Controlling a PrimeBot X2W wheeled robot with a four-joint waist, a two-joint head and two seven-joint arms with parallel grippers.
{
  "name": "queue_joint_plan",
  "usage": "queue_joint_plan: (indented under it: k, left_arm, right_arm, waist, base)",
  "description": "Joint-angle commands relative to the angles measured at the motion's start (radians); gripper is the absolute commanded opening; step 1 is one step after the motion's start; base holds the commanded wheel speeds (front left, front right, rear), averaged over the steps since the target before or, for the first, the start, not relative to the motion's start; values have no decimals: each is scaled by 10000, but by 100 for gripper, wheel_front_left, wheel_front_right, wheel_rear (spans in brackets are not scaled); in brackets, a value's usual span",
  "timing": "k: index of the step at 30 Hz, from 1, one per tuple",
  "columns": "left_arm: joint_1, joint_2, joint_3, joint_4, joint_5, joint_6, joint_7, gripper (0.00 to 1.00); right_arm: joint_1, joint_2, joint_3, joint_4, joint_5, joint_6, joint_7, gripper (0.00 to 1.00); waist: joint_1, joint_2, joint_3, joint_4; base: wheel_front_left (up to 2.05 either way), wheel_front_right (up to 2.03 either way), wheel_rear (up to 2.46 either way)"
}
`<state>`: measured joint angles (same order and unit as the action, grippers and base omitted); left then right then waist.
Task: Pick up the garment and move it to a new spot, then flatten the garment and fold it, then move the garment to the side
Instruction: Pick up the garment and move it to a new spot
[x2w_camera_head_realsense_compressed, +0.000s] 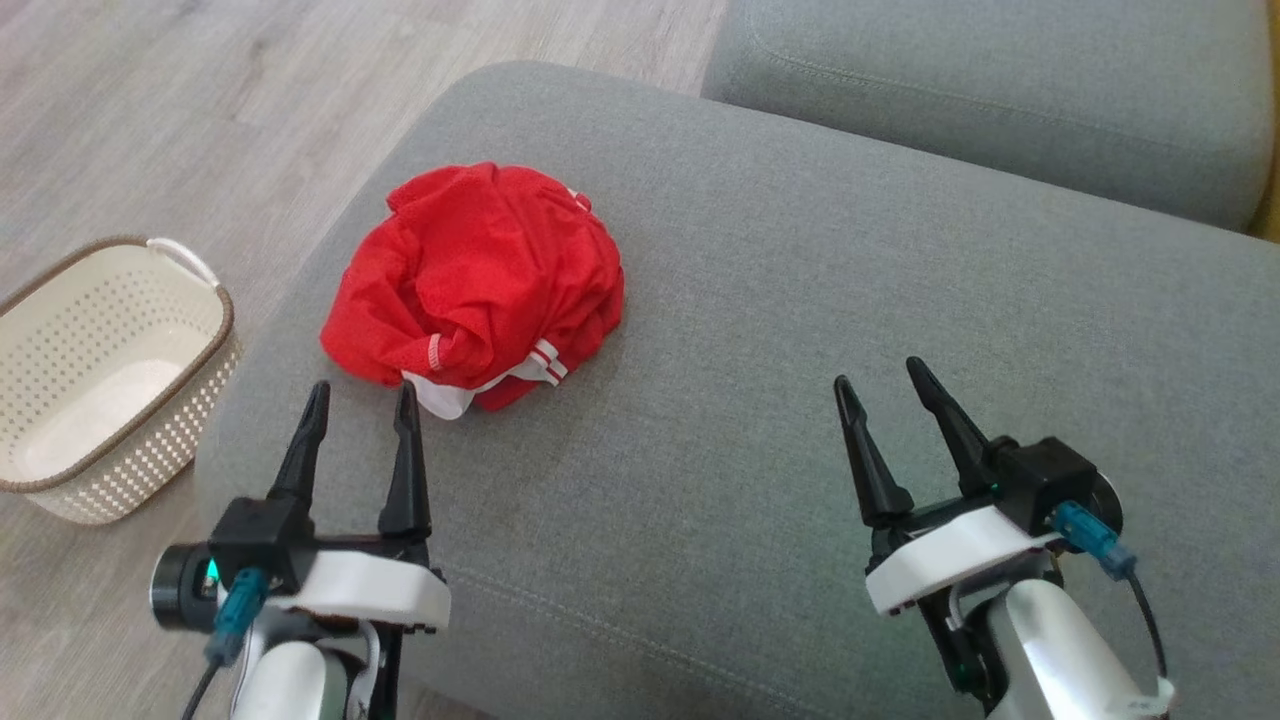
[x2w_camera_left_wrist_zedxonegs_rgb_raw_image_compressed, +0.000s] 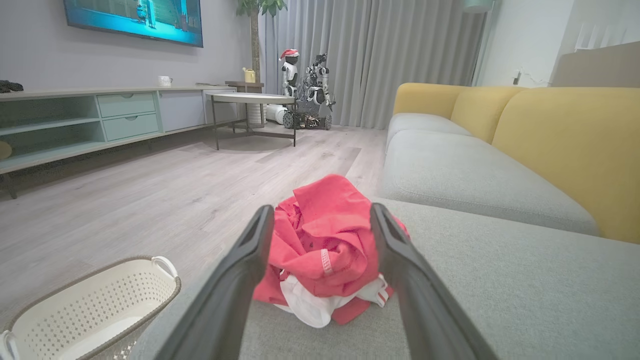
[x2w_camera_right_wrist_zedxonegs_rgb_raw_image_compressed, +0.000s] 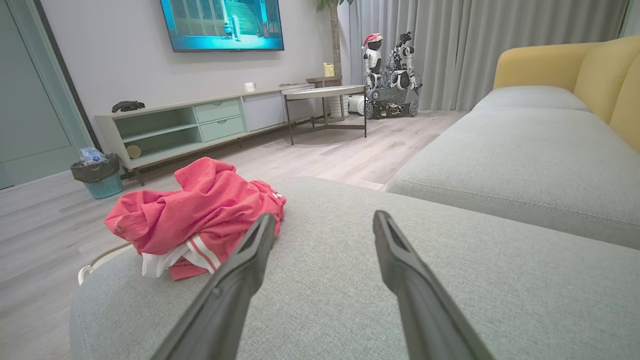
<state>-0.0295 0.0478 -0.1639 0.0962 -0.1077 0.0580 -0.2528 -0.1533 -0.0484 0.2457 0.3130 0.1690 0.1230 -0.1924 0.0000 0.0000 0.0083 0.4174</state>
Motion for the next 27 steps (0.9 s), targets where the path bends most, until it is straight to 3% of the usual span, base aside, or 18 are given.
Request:
queue_joint_plan:
  k: [1,9,15,21,27]
  left_arm:
    - [-309,28,331,-423,-3,-26,-90,100]
    - [-387,26,614,-557,-167,64,-90,100]
    - [-619,25,1151,-526,-426,-37,-90,100]
    - [-1348,25,2004,-345,-1106,-465,-90,100]
    - [-2386,137,2450,764,-1642,-1233,-90,100]
  right_arm:
    - [-290,-18,242,-311,61,77,-94,100]
    - [-352,-18,205,-317,38,77,-66,100]
    - [-381,-18,-387,-442,-181,77,-51,100]
    - [-702,-18,-1206,-1049,-719,77,156,100]
    - [-965,-18,-2165,-1948,-1327,77,477,100]
  waist:
    - [0,0,64,-6]
    - [0,0,230,-289]
    - [0,0,643,-637]
    - [0,0,1739,-1172]
    - [0,0,2861,-1609]
  base:
    - [0,0,0]
    - [0,0,0]
    - [0,0,0]
    - [0,0,0]
    - [0,0,0]
